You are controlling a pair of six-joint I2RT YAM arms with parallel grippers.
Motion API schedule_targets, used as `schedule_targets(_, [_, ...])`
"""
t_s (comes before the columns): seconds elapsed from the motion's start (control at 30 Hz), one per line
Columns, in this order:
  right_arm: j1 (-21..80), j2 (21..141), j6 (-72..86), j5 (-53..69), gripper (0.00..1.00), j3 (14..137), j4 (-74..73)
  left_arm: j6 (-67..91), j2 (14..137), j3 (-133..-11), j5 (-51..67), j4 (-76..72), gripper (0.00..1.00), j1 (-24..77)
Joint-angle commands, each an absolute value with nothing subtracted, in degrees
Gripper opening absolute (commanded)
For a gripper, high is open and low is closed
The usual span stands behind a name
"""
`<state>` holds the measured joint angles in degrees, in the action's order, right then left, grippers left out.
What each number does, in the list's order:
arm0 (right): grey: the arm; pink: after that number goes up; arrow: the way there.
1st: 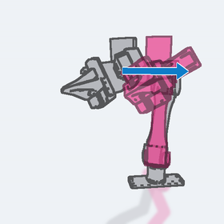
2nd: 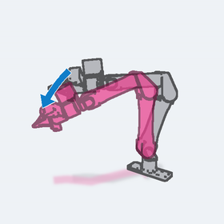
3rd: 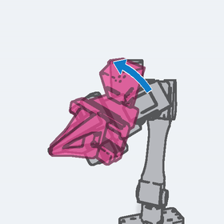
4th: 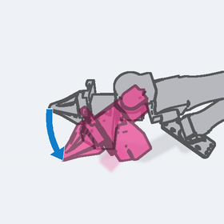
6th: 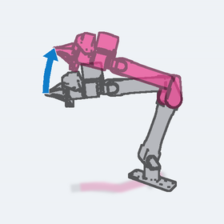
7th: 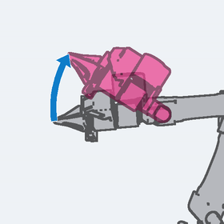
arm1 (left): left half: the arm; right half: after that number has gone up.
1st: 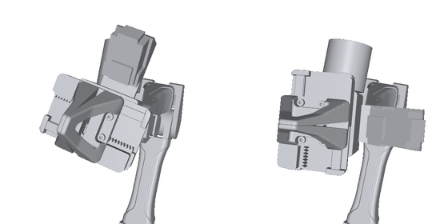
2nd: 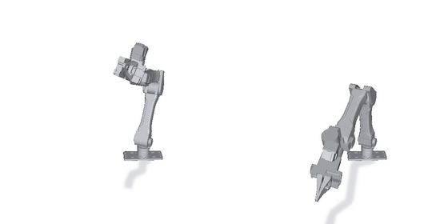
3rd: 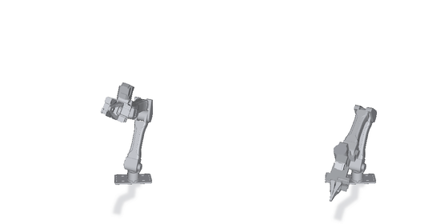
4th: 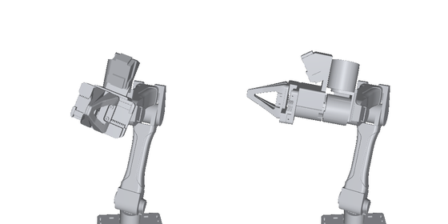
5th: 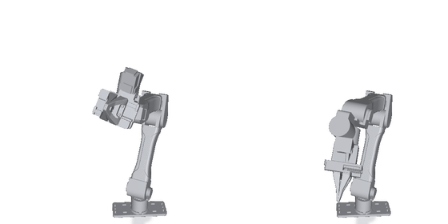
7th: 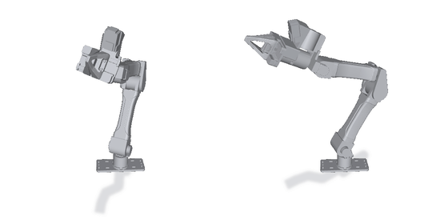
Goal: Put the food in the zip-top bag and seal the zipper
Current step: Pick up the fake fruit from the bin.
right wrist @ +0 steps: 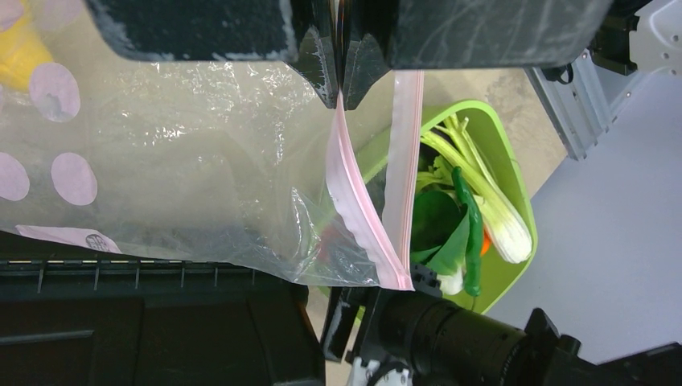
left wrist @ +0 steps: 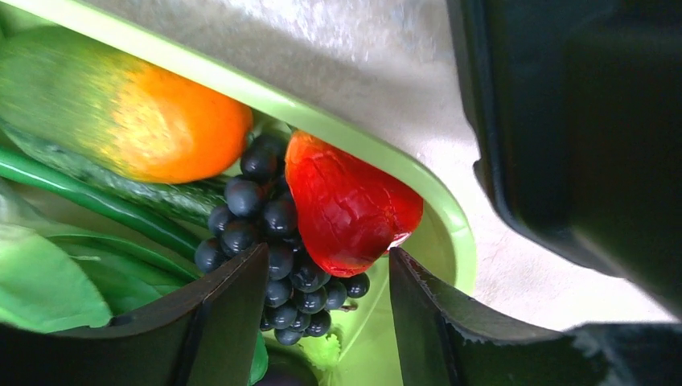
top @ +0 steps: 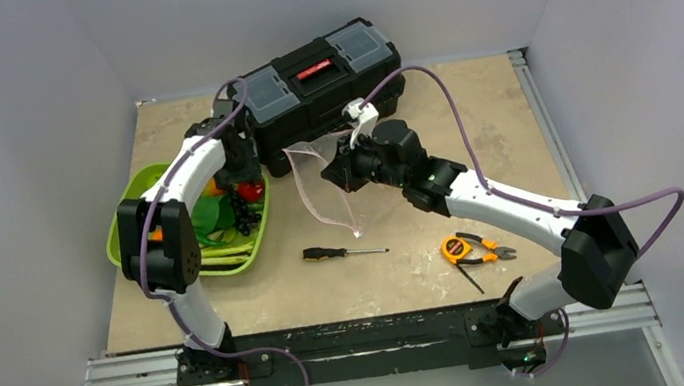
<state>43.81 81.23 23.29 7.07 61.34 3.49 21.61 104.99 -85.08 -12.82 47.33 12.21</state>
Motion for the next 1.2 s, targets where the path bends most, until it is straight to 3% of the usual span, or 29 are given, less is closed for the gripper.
schedule_targets(0.0, [43.59, 78.84, 22.32, 7.29, 0.0, 61.26, 4.58, 23.42, 104.46, -82.32, -10.07, 44.8, 0.56, 12.95])
schedule_targets(0.27, [43.55, 78.57, 22.36, 7.21, 0.0, 60.73, 4.79, 23.91, 104.88, -81.94, -12.36, 44.05, 0.44, 13.36])
schedule_targets(0.63, [43.55, 78.56, 22.32, 7.62, 0.0, 60.54, 5.01, 22.99, 106.54, -82.79, -13.23, 42.04, 0.44, 13.36])
schedule_targets(0.97, [43.59, 78.31, 22.32, 7.73, 0.0, 60.19, 5.26, 23.88, 103.43, -81.34, -15.0, 41.78, 0.17, 13.36])
schedule_targets(1.17, [43.55, 78.84, 22.3, 8.52, 0.0, 60.18, 5.73, 24.69, 99.82, -81.65, -15.72, 44.47, 0.08, 13.36])
